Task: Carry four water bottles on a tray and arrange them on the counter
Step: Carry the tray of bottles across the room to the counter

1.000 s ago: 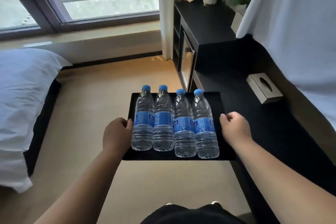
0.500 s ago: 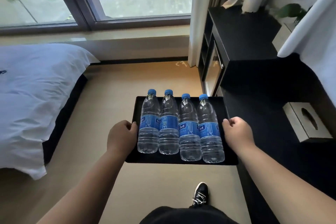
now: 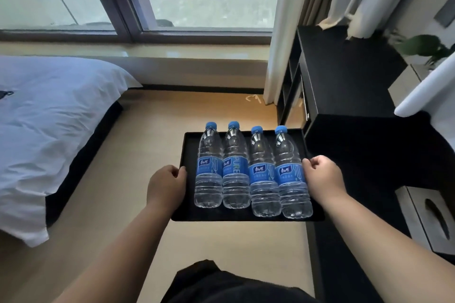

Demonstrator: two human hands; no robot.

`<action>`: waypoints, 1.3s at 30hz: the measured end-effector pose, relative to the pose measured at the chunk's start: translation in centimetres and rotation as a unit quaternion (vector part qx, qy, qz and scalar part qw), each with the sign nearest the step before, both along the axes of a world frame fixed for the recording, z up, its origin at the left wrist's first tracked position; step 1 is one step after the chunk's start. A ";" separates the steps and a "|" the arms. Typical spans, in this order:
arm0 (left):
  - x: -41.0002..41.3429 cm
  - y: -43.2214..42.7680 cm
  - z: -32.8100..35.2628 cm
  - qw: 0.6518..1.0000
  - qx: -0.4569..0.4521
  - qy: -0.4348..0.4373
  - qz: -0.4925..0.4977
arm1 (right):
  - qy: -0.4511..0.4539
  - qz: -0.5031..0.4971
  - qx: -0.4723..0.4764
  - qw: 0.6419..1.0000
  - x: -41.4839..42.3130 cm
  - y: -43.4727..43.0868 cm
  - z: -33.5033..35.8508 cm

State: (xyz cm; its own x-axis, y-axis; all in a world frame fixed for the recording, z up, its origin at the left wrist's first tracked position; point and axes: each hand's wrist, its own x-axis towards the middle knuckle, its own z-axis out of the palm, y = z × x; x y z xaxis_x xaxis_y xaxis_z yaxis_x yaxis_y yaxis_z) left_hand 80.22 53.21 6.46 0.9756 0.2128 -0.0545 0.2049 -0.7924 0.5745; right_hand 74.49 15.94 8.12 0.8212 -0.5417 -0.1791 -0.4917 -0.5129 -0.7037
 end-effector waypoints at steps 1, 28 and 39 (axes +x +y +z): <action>0.7 -0.3 -0.1 1.000 -0.001 0.000 0.000 | 0.002 0.001 0.004 1.000 0.7 -0.3 -0.1; 39.8 -1.3 0.5 0.995 0.024 -0.016 -0.095 | 0.010 -0.082 0.010 0.997 33.4 0.3 -1.6; 50.4 -3.2 -1.4 0.996 0.024 0.013 -0.081 | 0.007 -0.092 0.020 0.996 45.1 -2.0 -3.5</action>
